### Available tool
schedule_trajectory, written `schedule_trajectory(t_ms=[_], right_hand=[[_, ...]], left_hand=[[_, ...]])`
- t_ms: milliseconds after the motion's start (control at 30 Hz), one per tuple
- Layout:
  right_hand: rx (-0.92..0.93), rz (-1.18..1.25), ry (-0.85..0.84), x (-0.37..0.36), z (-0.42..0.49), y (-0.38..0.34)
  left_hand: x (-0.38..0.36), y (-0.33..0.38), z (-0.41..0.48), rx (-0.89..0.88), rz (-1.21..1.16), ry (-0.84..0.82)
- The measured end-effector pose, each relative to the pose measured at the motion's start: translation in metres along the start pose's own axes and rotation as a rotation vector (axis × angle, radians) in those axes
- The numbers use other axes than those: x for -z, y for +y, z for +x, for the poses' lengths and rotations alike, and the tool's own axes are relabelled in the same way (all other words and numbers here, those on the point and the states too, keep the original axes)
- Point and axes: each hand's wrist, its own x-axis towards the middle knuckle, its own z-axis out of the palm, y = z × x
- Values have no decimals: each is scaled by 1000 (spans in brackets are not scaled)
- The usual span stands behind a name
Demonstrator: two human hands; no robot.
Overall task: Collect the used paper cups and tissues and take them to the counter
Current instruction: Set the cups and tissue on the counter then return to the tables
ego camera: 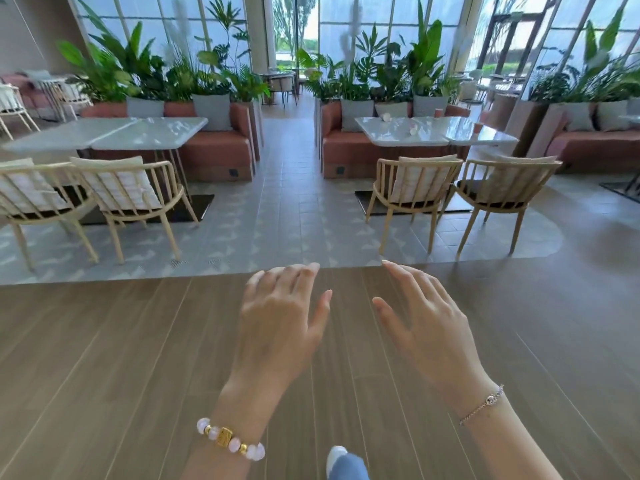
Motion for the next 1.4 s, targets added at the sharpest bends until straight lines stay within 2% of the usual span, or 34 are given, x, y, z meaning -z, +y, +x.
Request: schedule_trajectory(t_ms=[367, 767, 1100, 1400], right_hand=[[-4, 31, -30, -120, 218, 91], [-45, 21, -105, -247, 388, 183], [-40, -5, -102, -359, 594, 246], [-53, -34, -60, -445, 727, 316]], left_hand=[[-128, -61, 209, 59, 29, -27], [-280, -131, 386, 53, 35, -30], [-399, -198, 597, 51, 5, -55], [-498, -232, 740, -3, -6, -80]])
